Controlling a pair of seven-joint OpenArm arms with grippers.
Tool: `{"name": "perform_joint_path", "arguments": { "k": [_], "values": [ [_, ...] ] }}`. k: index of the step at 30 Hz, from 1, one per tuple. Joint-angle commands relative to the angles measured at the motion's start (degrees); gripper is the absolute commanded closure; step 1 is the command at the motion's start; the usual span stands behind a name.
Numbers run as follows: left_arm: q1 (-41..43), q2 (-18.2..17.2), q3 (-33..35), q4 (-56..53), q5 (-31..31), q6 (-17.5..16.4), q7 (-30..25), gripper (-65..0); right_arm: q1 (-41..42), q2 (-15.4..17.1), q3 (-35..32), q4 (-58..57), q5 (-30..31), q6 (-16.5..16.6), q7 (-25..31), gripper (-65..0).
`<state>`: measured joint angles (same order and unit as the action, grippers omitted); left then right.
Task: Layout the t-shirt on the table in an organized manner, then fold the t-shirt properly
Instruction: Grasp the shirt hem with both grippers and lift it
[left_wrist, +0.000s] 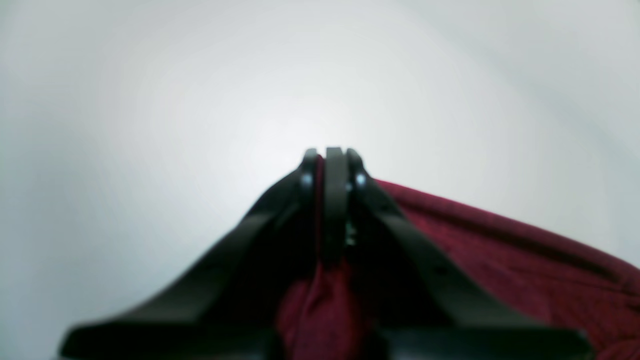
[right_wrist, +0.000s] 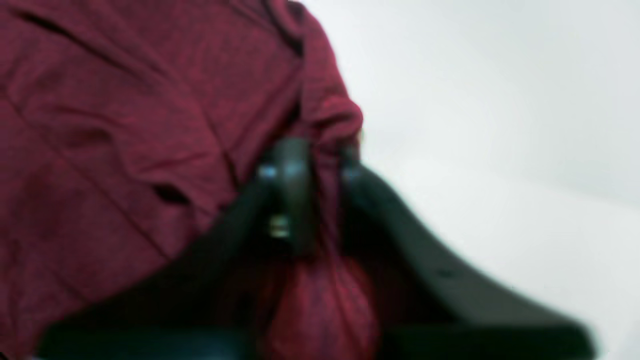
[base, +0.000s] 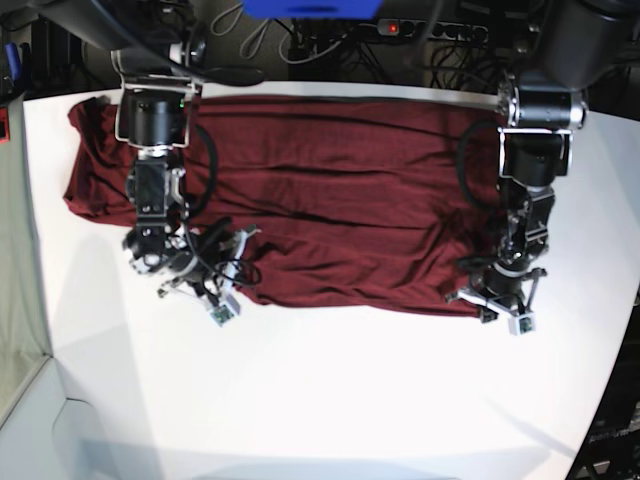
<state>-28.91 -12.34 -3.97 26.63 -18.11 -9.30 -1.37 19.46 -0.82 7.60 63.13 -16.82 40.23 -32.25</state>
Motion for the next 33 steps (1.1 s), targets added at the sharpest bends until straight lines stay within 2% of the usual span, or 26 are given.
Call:
{"name": "perform_joint_path", "arguments": {
  "k": [1,4,12,16,19,28,33],
  "values": [
    [-0.41,-0.19,0.05,0.05,0.31,-0.24,2.55,-0.2,0.71,0.34,0.1,0.47,-1.42,-0.23,-1.64,0.0],
    [-0.06,-0.19,0.05,3.13,0.22,-0.24,2.55,-0.2,0.8,0.34,0.18,3.02,-1.42,-0.23,-1.9,0.0],
    [6.71,-0.19,-0.47,21.15,0.13,-0.06,2.99,-0.2,-3.16,0.34,0.18,17.61,-1.33,-0.23,-1.99,0.0],
    [10.49,0.16,-5.57,28.36,0.13,-0.24,2.99,-0.2,-5.97,0.34,0.18,23.94,-1.33,-0.23,-1.99,0.0],
    [12.95,0.34,-7.86,33.1,0.13,-0.33,2.99,-0.2,-8.96,0.34,0.18,29.13,-1.33,-0.23,-1.99,0.0],
    [21.48,0.25,-8.21,48.14,0.13,-0.33,2.99,-0.2,-20.65,0.34,-0.08,46.8,-1.25,-0.23,-1.99,0.0],
    [25.26,-0.01,-8.21,52.36,0.13,-0.33,2.9,-0.2,-25.93,0.34,0.1,49.17,-1.16,-0.23,-1.46,0.0]
  ]
}}
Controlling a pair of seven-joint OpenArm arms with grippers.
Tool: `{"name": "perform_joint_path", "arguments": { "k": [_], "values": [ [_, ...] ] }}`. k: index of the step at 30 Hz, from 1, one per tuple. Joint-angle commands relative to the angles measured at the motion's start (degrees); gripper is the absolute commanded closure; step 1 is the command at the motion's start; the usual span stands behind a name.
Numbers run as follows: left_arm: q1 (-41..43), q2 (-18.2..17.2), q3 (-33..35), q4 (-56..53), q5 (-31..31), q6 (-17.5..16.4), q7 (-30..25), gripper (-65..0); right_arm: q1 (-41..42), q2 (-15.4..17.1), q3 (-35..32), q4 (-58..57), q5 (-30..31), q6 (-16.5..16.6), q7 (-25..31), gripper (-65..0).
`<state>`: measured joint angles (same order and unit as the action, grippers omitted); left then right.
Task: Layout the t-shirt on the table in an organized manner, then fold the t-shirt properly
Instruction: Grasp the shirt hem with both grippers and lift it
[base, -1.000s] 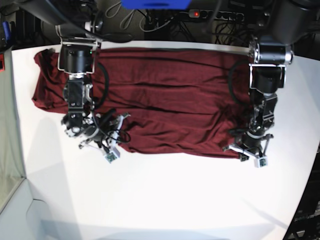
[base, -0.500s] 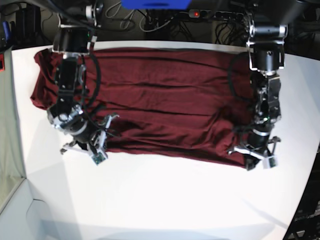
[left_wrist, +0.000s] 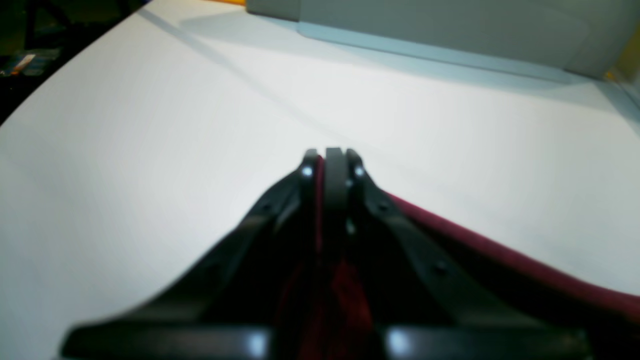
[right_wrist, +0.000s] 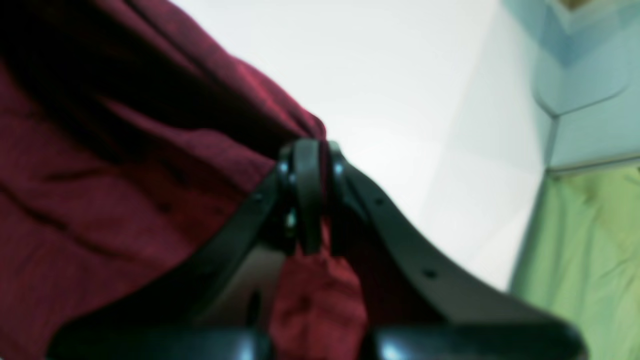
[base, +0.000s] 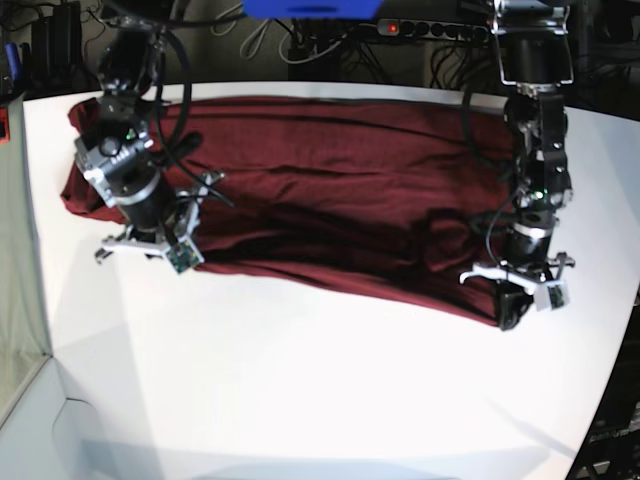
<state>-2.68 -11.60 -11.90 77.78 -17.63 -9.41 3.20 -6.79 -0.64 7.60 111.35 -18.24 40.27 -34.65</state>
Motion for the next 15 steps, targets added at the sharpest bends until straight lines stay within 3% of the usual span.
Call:
{"name": "perform_joint_path", "arguments": {
  "k": [1,15],
  "values": [
    [-0.27,-0.76,-0.27,1.21,-0.35,-0.22,-2.02,-0.2,-0.55,0.07,0.1,0.96,0.26,-0.27,0.94,0.0],
    [6.59,-0.67,-5.99,3.85,-0.35,-0.3,-2.02,-0.2,-9.96,-0.1,-1.75,3.16,0.35,-0.27,1.03,0.0]
  ]
}}
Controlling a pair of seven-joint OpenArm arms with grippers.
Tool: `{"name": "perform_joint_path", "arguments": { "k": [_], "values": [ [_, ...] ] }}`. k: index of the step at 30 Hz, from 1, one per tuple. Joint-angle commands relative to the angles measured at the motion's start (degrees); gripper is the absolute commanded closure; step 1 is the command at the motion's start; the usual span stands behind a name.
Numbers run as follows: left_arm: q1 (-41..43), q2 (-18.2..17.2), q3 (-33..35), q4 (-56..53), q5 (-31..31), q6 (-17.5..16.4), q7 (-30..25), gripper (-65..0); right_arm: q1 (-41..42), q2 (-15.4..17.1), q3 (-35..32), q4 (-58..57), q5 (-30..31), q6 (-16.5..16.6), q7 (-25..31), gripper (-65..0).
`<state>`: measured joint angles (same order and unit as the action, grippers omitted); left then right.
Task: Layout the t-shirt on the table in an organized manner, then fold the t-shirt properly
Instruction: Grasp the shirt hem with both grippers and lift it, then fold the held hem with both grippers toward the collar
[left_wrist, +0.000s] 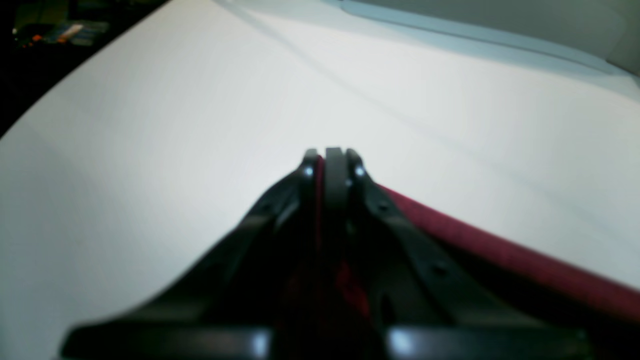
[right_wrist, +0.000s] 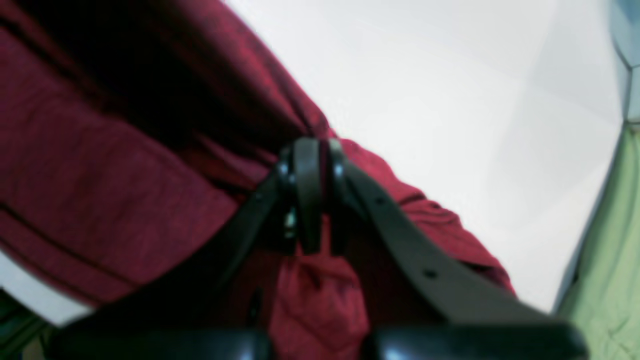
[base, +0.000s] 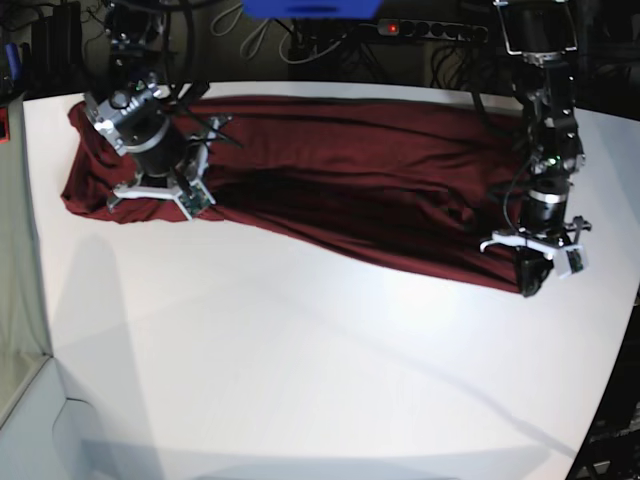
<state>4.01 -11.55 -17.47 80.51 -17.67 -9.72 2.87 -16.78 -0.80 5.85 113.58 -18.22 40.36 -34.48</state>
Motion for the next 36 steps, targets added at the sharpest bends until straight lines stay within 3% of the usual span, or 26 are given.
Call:
{"name": "perform_joint_path", "arguments": {
  "k": [1,23,31,36],
  "values": [
    [0.69,-0.8,-0.42,1.56,-0.31,0.0,-1.69,-0.2,-0.59,0.05,-0.44,0.93,0.33,-0.36,0.85,0.0],
    [11.68,-0.89,-0.5,5.16,0.13,0.0,-1.42,-0.2,-2.43,0.49,-2.46,-1.36,0.33,-0.36,0.85,0.0],
    [12.38,-1.94,-2.26,2.87,0.22,0.0,-1.16,-0.5,-2.7,2.6,-2.64,-3.65,0.42,-0.36,0.85,0.0],
    [12.3,-2.03,-1.91,0.24,0.22,0.0,-1.07,-0.7,-4.54,5.5,-6.95,-3.56,0.33,-0.36,0.85,0.0]
  ]
}}
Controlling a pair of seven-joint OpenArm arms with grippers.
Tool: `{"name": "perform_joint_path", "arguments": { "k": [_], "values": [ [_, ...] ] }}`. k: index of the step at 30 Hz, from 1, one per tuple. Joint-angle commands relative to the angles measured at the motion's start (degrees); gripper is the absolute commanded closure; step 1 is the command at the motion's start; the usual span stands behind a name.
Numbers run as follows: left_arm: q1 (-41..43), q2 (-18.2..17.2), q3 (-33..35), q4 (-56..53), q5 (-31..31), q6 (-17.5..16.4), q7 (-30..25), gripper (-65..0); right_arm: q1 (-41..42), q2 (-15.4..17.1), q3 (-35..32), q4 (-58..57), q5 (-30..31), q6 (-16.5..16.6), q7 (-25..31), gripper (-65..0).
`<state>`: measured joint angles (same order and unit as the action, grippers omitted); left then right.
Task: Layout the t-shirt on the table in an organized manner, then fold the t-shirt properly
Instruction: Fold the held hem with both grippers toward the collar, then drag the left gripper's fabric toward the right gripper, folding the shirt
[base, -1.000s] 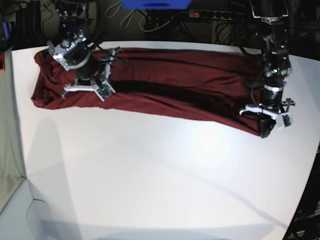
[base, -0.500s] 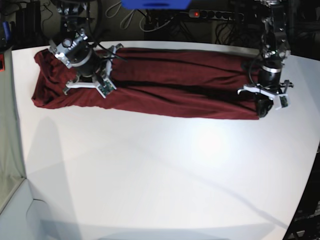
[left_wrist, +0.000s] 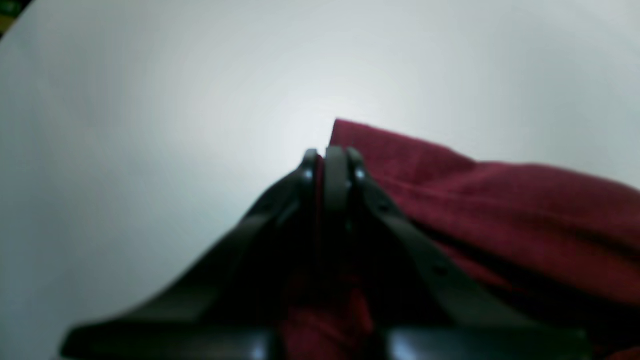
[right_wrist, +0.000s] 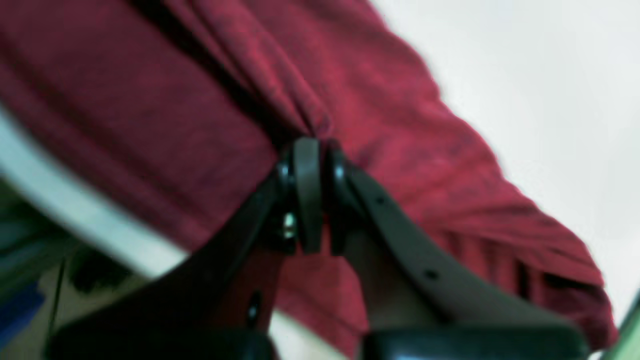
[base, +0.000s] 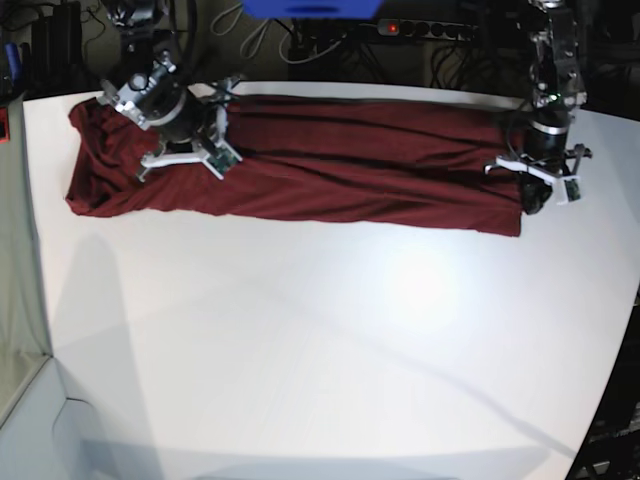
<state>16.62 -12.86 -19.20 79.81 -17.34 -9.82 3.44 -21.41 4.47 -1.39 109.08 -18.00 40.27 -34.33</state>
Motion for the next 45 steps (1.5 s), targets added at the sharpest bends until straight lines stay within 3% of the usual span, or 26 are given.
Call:
{"name": "perform_joint_path", "arguments": {
  "k": [1,7,10,15,25,28,31,35,45],
  "values": [
    [-0.31,-0.72,-0.18,0.76,-0.11,0.11,-1.64,-1.8,-0.09,0.67,-0.41,0.86,0.11,-0.27,0.7,0.0],
    [0.83,-0.46,-0.1,0.76,-0.11,0.11,-1.64,-23.7,-0.79,1.2,-1.03,0.86,0.11,-0.27,0.61,0.0],
    [1.0,-0.54,-0.1,1.2,-0.11,0.11,-1.64,-32.0,-0.79,1.2,-1.03,0.86,0.02,-0.27,0.61,-5.1],
    [2.94,-0.72,-0.71,2.87,-0.46,0.11,-1.73,-36.5,-0.79,1.2,-0.68,1.21,-0.07,-0.27,0.61,-13.8],
    [5.49,-0.63,-3.79,6.65,-0.63,0.02,-1.73,-50.1,-0.79,0.85,-0.85,1.12,-0.07,-0.27,0.61,-14.4],
    [5.75,-0.37,-3.79,7.44,-0.63,-0.68,-1.73,-51.8,-0.79,0.85,-0.85,1.12,-0.07,-0.27,0.61,-14.4],
    [5.66,-0.19,-3.79,6.83,-0.63,-6.31,-1.73,-51.9,-0.79,0.85,-0.94,1.12,0.02,-0.27,0.61,-14.4],
    [5.31,1.57,-4.23,5.33,-0.37,-10.0,-1.73,-51.9,-0.79,0.85,-0.94,1.03,0.02,-0.27,0.61,-14.4],
    [5.4,2.18,-4.32,2.87,-0.28,-10.0,-1.9,-51.9,-0.79,0.85,-0.94,1.03,0.02,-0.27,0.61,-14.4]
  ]
}}
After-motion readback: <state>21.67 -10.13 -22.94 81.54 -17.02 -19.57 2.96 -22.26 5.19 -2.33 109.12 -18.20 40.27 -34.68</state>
